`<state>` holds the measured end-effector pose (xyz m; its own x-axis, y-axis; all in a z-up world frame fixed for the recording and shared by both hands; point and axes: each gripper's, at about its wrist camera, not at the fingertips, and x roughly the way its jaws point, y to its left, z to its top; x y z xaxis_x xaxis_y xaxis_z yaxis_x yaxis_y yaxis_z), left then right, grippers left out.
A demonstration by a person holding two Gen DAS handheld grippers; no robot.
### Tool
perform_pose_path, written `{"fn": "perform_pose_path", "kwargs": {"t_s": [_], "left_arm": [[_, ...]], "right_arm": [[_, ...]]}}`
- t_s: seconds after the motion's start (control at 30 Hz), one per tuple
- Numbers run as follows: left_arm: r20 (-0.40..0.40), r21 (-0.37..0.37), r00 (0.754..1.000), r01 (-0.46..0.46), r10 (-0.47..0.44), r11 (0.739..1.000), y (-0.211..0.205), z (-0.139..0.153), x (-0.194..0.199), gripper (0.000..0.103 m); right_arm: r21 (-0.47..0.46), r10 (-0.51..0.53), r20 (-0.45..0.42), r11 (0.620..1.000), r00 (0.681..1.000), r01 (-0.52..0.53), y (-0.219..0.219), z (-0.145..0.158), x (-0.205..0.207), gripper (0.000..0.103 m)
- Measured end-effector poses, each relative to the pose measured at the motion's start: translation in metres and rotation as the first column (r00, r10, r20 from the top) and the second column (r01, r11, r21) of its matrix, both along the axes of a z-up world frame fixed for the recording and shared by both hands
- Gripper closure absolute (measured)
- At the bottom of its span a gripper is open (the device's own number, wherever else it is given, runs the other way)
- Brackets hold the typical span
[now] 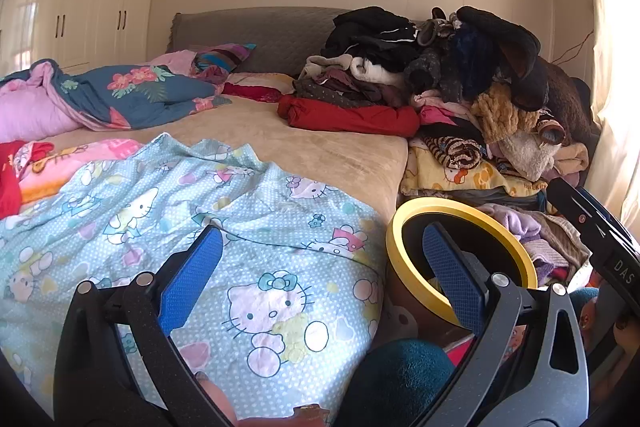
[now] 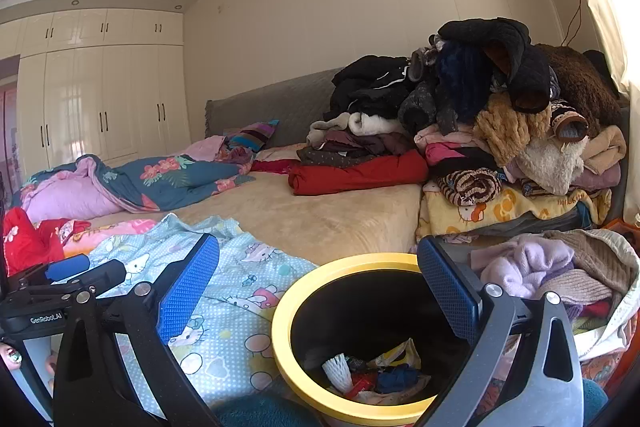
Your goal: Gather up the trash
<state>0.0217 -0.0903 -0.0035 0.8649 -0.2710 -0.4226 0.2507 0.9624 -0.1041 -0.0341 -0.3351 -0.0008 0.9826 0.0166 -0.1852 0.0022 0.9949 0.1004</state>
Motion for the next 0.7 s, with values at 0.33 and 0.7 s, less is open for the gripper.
{"fn": "perform_pose_path", "kwargs": {"t_s": [0.33,0.7], "left_arm": [[-0.003,-0.001,1.0,-0.004,0.004,1.0,-0.0002,-0.0011,0.0004,0.011],[-0.004,0.003,1.0,-0.006,0.006,1.0,-0.0019,-0.0021,-0.0003,0.011]], "right_arm": [[-0.001,-0.001,-0.004,1.0,1.0,0.001,0.0013,-0.0015,-0.0004,0.006],[-0.003,0.0,-0.005,1.0,1.0,0.0,0.003,-0.0026,0.0001,0.006]]}}
